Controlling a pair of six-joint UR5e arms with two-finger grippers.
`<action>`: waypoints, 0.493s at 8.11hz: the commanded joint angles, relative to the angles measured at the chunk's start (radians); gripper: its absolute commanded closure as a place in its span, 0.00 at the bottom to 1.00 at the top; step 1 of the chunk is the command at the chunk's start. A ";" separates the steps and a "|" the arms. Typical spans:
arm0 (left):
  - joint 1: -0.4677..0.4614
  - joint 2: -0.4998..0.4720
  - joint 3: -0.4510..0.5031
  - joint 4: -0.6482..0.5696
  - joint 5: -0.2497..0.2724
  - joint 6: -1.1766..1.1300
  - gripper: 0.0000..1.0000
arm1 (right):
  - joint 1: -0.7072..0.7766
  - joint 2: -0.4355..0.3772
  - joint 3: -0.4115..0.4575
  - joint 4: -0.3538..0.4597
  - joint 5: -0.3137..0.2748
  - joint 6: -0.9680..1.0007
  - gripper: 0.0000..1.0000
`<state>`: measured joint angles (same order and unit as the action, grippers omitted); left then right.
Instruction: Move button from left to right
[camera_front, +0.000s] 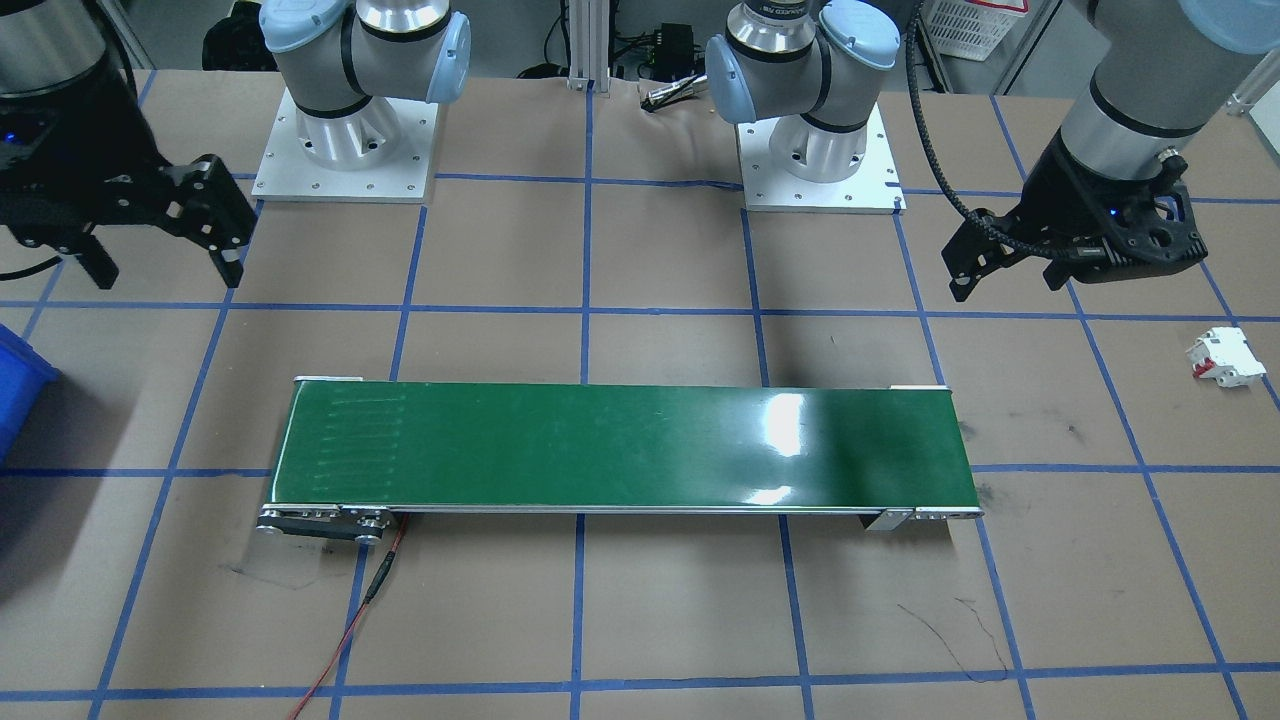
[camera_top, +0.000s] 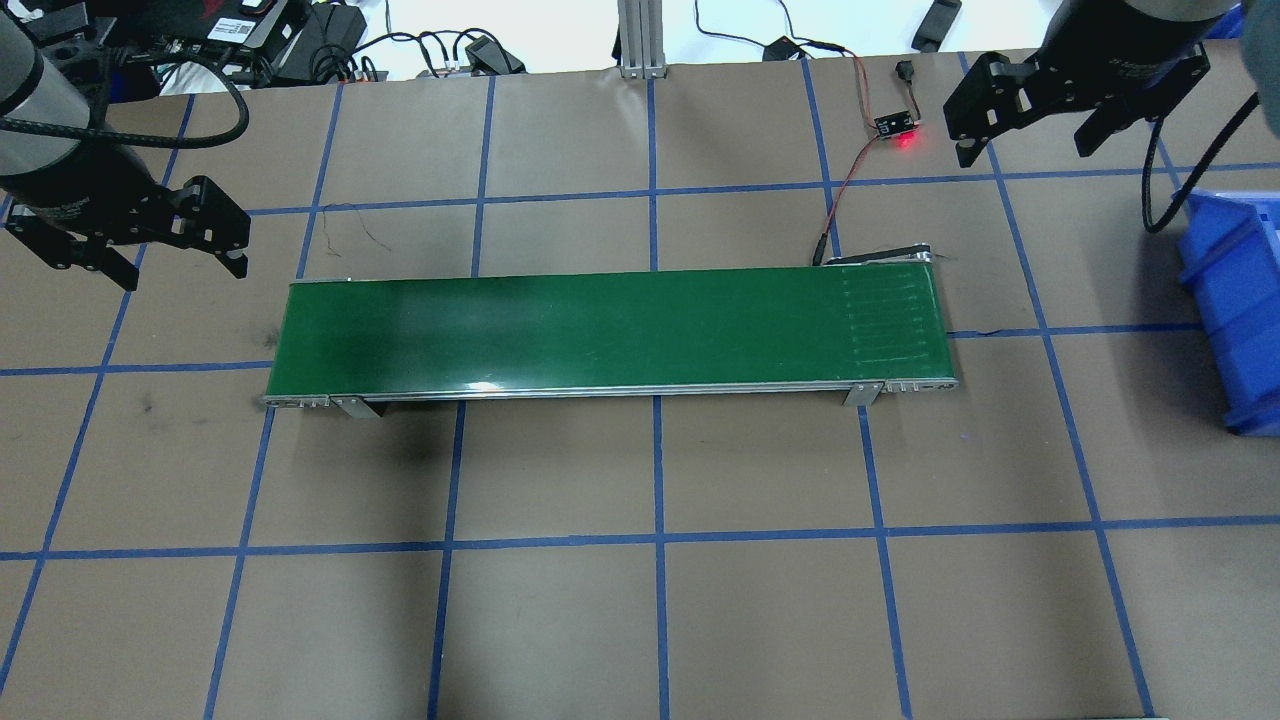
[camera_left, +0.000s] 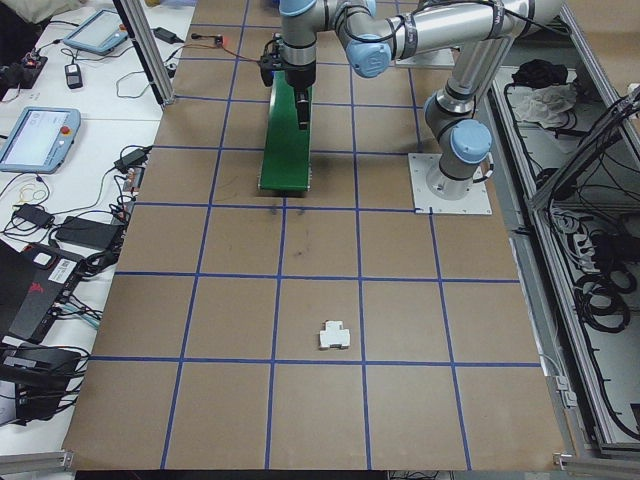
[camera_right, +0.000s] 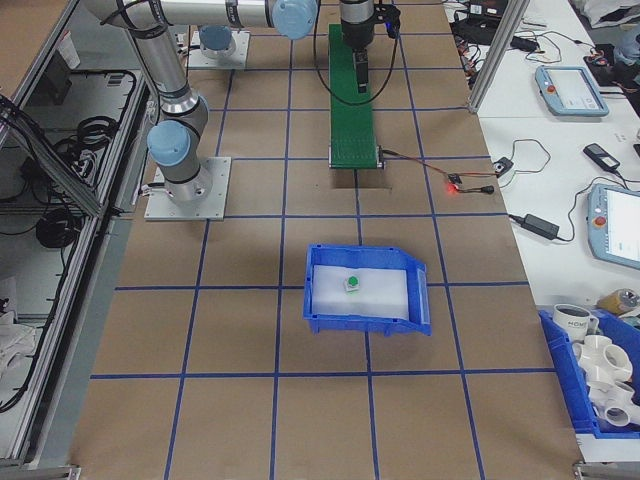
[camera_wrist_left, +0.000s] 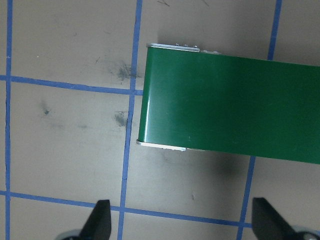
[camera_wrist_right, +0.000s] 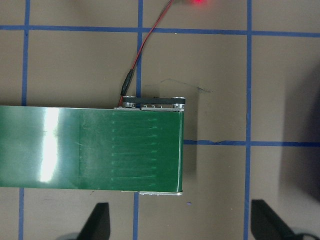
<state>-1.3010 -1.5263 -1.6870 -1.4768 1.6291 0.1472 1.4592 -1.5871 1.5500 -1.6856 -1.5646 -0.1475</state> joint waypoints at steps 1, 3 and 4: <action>0.000 0.000 0.003 0.003 0.000 0.000 0.00 | 0.006 0.001 -0.001 -0.005 0.000 0.002 0.00; 0.000 -0.002 0.003 0.003 0.002 0.000 0.00 | 0.006 0.001 -0.001 -0.005 -0.006 -0.009 0.00; 0.002 -0.002 0.003 0.003 0.002 0.000 0.00 | 0.006 0.001 -0.001 -0.006 0.003 -0.009 0.00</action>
<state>-1.3007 -1.5269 -1.6846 -1.4743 1.6302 0.1473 1.4648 -1.5859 1.5495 -1.6900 -1.5690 -0.1539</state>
